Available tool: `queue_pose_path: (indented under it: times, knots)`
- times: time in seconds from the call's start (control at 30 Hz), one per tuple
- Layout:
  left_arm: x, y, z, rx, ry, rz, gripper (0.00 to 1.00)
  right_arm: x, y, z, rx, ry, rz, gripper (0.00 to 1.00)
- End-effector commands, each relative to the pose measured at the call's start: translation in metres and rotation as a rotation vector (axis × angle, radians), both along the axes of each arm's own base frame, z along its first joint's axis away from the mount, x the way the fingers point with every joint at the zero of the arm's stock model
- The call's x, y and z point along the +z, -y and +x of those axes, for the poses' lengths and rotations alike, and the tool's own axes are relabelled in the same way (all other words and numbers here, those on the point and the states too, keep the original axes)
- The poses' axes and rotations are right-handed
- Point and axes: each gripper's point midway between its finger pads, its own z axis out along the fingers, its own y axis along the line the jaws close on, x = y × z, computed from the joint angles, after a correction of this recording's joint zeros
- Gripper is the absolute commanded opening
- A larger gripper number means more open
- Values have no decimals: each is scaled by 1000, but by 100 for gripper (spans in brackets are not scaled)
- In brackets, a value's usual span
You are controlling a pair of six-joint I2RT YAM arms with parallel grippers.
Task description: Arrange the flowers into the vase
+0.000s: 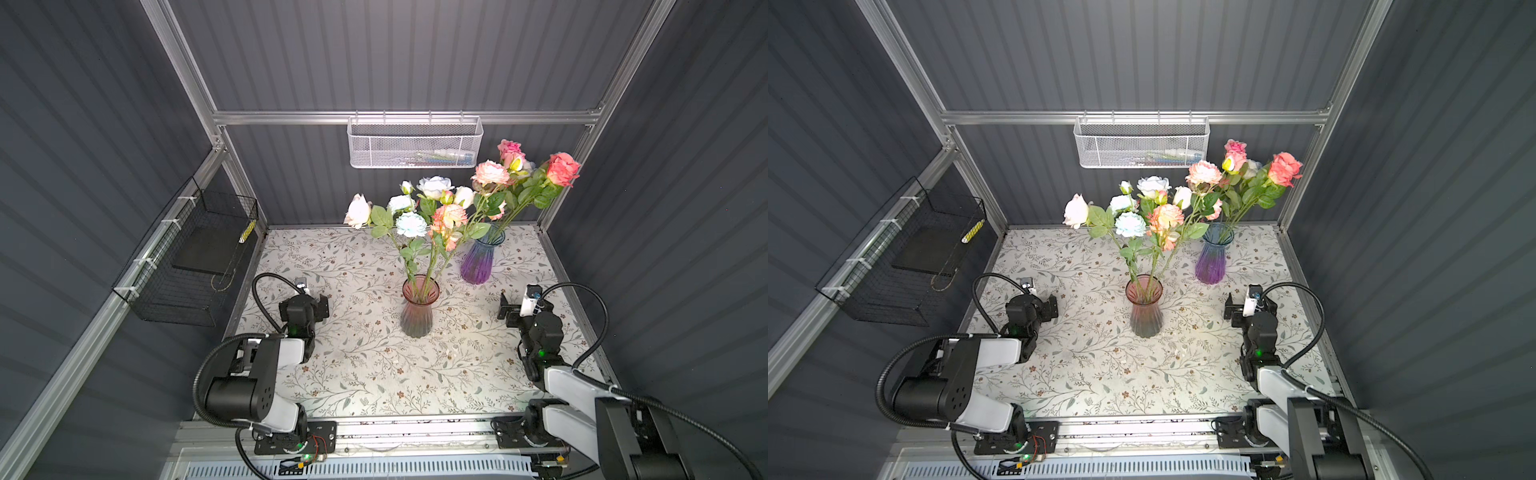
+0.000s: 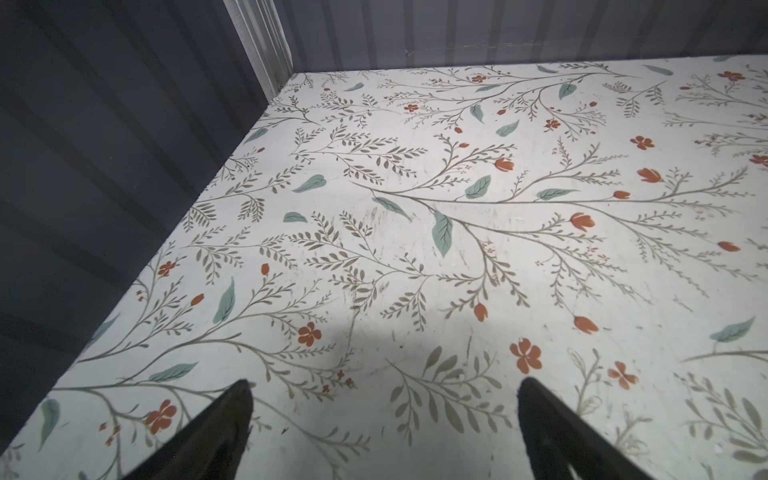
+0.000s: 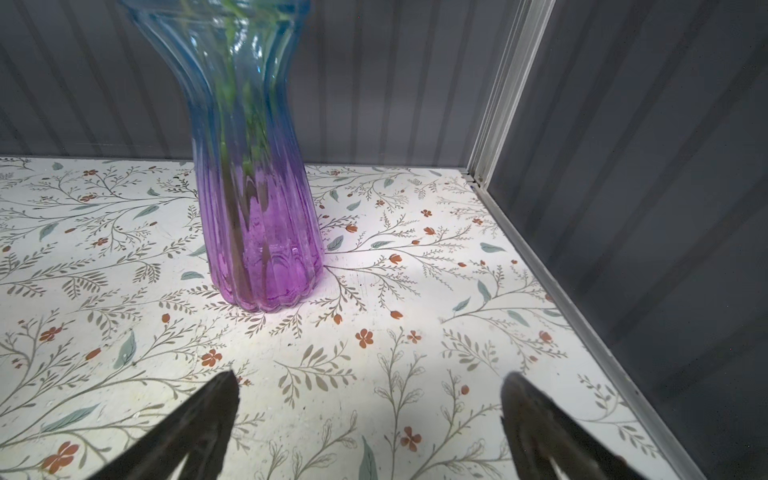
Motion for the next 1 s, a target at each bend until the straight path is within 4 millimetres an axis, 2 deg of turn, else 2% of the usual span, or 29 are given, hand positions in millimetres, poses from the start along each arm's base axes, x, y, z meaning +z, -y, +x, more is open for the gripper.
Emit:
queue_pose_path:
  times: [0.0,0.17,0.23,0.3,0.37,0.53,0.97]
  knots:
    - [18,3,19,-20,97,-30,100,22,-1,7,27,123,89,99]
    - [5,-2,21,12,110,-33,100,10,-3,18,62,118,107,99]
    - [-2,-3,22,16,100,-33,100,0,2,21,34,105,116,99]
    - [-3,0,26,-6,99,-32,100,1,0,25,50,121,111,99]
    - [-7,3,29,-23,57,-33,100,-4,3,28,25,74,119,99]
    - [-10,6,34,-44,36,-34,100,-16,9,53,-5,-78,137,99]
    - [-9,6,34,-45,39,-28,100,-14,8,52,-4,-55,133,99]
